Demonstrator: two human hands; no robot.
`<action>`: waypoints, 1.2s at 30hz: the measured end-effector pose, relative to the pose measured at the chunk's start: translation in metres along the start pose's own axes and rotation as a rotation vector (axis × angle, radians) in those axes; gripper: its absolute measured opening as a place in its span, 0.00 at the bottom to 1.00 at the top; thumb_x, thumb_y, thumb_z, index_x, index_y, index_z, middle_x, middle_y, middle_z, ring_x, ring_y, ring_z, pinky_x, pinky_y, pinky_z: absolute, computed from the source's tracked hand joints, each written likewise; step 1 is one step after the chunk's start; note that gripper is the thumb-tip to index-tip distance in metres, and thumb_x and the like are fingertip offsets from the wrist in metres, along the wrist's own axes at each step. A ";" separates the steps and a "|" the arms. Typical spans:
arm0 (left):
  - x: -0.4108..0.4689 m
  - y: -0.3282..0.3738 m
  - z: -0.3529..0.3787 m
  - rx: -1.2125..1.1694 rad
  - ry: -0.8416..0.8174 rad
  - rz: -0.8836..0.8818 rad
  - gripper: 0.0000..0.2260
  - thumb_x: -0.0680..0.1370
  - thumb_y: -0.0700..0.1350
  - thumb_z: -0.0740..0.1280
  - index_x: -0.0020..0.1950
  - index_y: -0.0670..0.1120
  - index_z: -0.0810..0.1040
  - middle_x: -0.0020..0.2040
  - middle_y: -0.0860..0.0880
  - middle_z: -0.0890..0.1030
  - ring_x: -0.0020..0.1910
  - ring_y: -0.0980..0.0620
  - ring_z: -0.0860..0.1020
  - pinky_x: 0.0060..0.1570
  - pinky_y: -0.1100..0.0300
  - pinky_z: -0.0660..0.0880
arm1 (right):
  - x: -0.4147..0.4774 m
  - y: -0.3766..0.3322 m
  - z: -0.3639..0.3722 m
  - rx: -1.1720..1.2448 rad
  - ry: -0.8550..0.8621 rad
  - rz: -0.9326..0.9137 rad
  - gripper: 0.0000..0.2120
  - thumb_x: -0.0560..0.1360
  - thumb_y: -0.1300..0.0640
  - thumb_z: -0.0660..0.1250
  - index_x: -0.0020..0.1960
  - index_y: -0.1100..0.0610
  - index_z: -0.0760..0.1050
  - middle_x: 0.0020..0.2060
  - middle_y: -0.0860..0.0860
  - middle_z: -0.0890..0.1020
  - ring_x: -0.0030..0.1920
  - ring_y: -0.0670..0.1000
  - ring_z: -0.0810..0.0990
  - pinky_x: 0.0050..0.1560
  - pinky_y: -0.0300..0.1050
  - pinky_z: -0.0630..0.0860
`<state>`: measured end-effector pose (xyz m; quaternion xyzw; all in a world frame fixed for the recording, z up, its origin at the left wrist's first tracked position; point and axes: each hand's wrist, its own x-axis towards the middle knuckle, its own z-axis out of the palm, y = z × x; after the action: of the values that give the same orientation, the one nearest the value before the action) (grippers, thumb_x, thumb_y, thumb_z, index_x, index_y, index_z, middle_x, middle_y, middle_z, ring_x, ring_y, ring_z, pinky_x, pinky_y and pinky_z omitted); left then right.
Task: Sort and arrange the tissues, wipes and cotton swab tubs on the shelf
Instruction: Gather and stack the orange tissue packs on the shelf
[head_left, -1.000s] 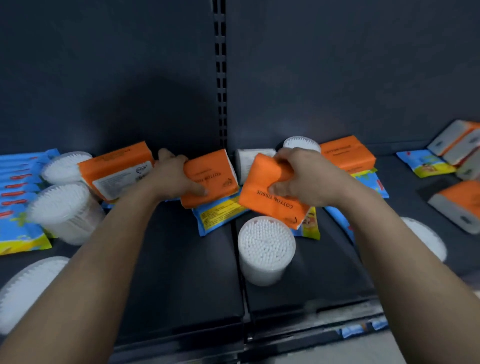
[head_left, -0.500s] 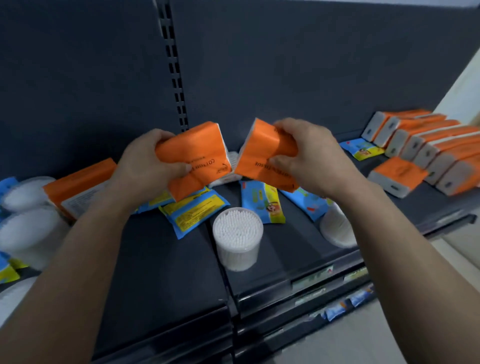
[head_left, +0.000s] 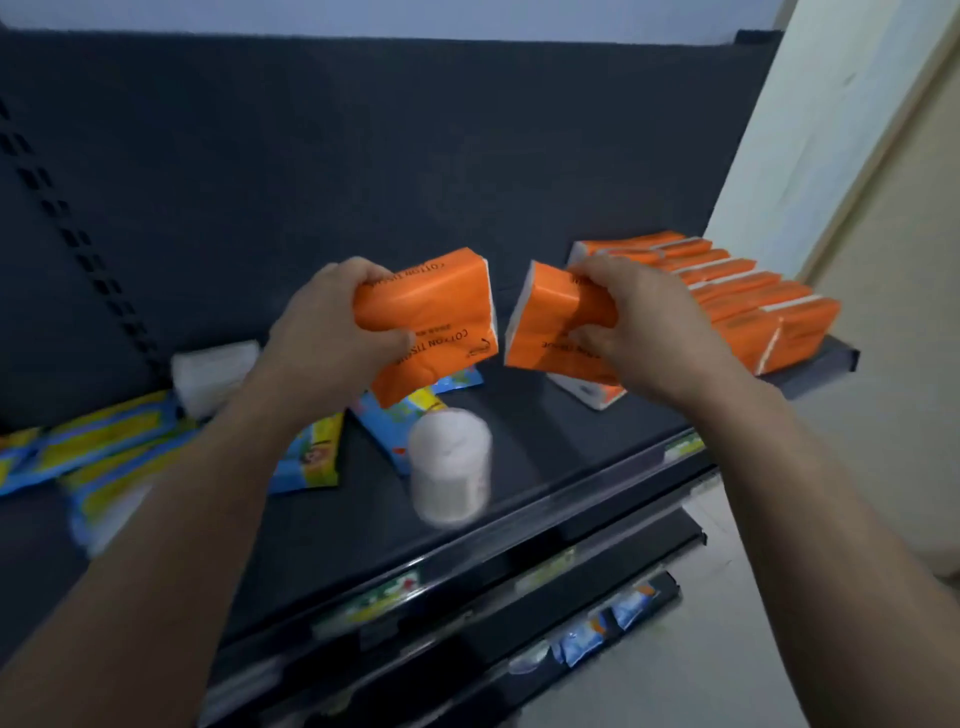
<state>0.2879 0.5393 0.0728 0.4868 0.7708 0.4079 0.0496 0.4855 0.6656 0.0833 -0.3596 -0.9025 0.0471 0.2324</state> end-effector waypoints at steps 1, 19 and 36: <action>0.002 0.013 0.016 0.001 -0.002 0.000 0.17 0.69 0.43 0.71 0.56 0.51 0.73 0.52 0.50 0.74 0.48 0.51 0.74 0.44 0.57 0.70 | -0.001 0.020 -0.005 -0.008 -0.017 0.003 0.24 0.69 0.60 0.70 0.64 0.54 0.72 0.59 0.56 0.78 0.59 0.60 0.75 0.58 0.52 0.70; 0.046 0.047 0.116 0.113 -0.171 -0.185 0.16 0.69 0.43 0.73 0.54 0.51 0.73 0.44 0.55 0.74 0.40 0.59 0.72 0.34 0.66 0.66 | 0.044 0.141 0.013 -0.008 -0.490 -0.032 0.28 0.69 0.58 0.72 0.67 0.49 0.69 0.60 0.56 0.75 0.60 0.56 0.74 0.55 0.43 0.69; 0.052 0.054 0.125 0.141 -0.039 -0.372 0.17 0.68 0.41 0.73 0.55 0.49 0.74 0.48 0.50 0.75 0.44 0.52 0.73 0.42 0.58 0.69 | 0.100 0.149 0.040 0.080 -0.608 -0.195 0.25 0.72 0.53 0.70 0.67 0.44 0.67 0.60 0.50 0.73 0.67 0.59 0.66 0.67 0.61 0.64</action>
<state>0.3584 0.6632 0.0432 0.3461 0.8731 0.3270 0.1049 0.4979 0.8454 0.0487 -0.2312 -0.9582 0.1655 -0.0306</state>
